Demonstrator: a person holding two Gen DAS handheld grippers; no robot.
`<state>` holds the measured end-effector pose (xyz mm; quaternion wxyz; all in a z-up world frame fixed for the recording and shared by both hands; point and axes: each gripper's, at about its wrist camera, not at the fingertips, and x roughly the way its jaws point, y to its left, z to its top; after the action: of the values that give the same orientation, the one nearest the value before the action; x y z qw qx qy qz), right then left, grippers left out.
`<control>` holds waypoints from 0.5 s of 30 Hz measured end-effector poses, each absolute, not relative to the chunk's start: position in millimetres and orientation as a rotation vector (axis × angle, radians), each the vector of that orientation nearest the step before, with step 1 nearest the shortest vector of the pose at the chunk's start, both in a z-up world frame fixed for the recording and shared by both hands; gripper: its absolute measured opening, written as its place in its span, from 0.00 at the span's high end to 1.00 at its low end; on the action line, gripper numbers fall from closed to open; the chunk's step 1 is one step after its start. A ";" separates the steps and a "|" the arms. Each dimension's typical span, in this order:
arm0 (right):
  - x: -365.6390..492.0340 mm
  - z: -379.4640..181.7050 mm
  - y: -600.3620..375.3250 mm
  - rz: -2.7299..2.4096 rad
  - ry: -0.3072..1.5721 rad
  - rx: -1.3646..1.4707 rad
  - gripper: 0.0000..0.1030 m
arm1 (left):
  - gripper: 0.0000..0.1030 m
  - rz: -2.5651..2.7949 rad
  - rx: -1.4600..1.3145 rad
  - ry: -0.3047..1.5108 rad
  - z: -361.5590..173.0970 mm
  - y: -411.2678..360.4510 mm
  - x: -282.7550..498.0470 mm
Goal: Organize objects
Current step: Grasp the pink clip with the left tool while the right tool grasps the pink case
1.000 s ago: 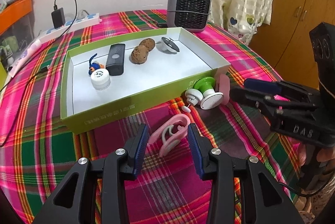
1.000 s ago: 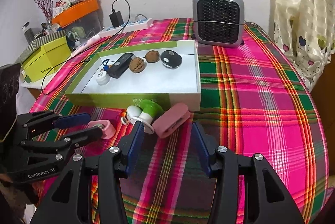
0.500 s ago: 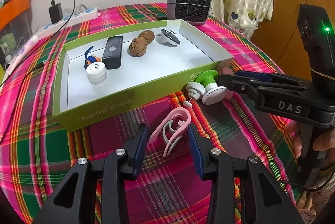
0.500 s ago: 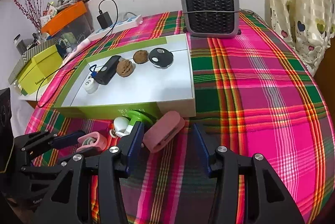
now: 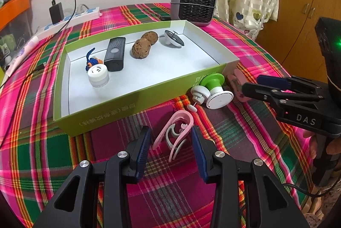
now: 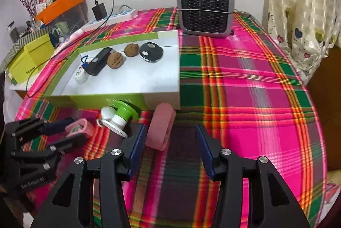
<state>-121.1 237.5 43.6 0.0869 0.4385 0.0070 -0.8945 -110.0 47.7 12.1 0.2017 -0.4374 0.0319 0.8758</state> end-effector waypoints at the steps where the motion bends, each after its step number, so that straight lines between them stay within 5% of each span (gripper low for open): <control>1: -120.0 44.0 238.7 -2.674 0.036 1.308 0.53 | 0.64 2.447 -1.221 0.091 12.4 47.5 -109.8; 15: -129.1 29.7 228.3 -2.606 0.054 1.315 0.53 | 0.64 2.461 -1.219 0.116 11.3 49.7 -113.4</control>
<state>-129.1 228.3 29.7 0.1109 0.4475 0.0184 -0.8872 -113.4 49.7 11.3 0.1953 -0.4348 0.0414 0.8781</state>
